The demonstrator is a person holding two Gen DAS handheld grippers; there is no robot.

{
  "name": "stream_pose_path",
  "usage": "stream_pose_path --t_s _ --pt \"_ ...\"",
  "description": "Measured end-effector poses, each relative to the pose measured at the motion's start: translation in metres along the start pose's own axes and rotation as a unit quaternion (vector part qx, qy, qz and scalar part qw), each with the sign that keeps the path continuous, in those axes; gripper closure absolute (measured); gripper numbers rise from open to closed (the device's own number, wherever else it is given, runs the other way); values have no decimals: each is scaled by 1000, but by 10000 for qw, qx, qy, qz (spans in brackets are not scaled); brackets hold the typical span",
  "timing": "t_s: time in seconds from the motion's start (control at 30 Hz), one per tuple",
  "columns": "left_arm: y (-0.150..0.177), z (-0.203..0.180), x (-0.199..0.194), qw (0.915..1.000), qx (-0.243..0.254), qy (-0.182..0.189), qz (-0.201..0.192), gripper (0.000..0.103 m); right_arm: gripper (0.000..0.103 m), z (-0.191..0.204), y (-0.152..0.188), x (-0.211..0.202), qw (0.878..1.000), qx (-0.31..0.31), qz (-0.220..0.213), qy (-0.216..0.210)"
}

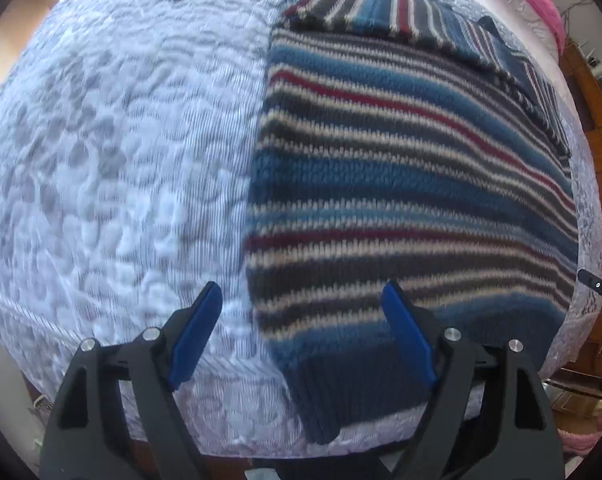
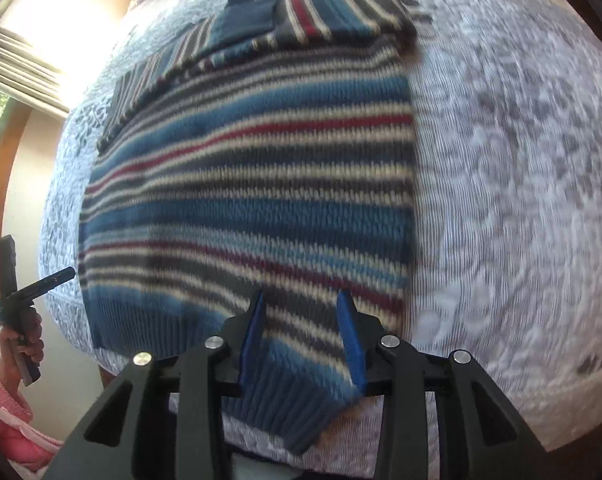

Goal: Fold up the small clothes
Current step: 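Grasp the ribbed hem with both grippers and lift it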

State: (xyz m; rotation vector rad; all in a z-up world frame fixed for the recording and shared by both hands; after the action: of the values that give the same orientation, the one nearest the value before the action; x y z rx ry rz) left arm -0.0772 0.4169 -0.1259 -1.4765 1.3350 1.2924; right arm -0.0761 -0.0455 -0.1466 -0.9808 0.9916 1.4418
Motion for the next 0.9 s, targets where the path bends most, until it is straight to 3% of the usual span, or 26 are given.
stream_pose_path --t_s 0.17,0.27,0.4,0.53,0.6,0.77,0.83,0.9 --pt "35 -2 18 9992 -1 189 349 21 60 -14 55 15 9986 343 309 -239" --pt "45 -1 33 9975 -75 382 584 21 59 -13 72 29 9983 279 499 -104" --pt "52 0 45 9940 -246 766 736 21 58 -14 84 46 9970 363 628 -253" --pt "49 2 47 9933 -337 813 748 22 57 -12 83 59 9966 427 665 -248" --pt "48 1 49 9922 -363 891 793 28 57 -11 83 62 9965 413 688 -251" --pt "60 -3 54 9923 -276 781 917 46 68 -7 82 64 9960 279 774 -345" --pt "59 -4 54 9913 -353 848 939 61 90 -3 81 65 9948 253 821 -544" --pt "58 -1 52 9907 -421 873 951 77 92 2 78 67 9945 216 832 -606"
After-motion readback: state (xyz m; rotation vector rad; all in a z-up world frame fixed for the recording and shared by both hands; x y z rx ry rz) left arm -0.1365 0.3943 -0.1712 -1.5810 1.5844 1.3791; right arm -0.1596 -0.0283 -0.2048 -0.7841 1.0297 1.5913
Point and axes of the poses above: each gripper's, at about its wrist camera, not at the fingertips, and x roughly the way its jaws point, z to its left, y to its underside, the point moved 3 cm from there along x, roughly the way its jaws point, and after that the axes turned 8 degrees about z, right-handed, at the moved point
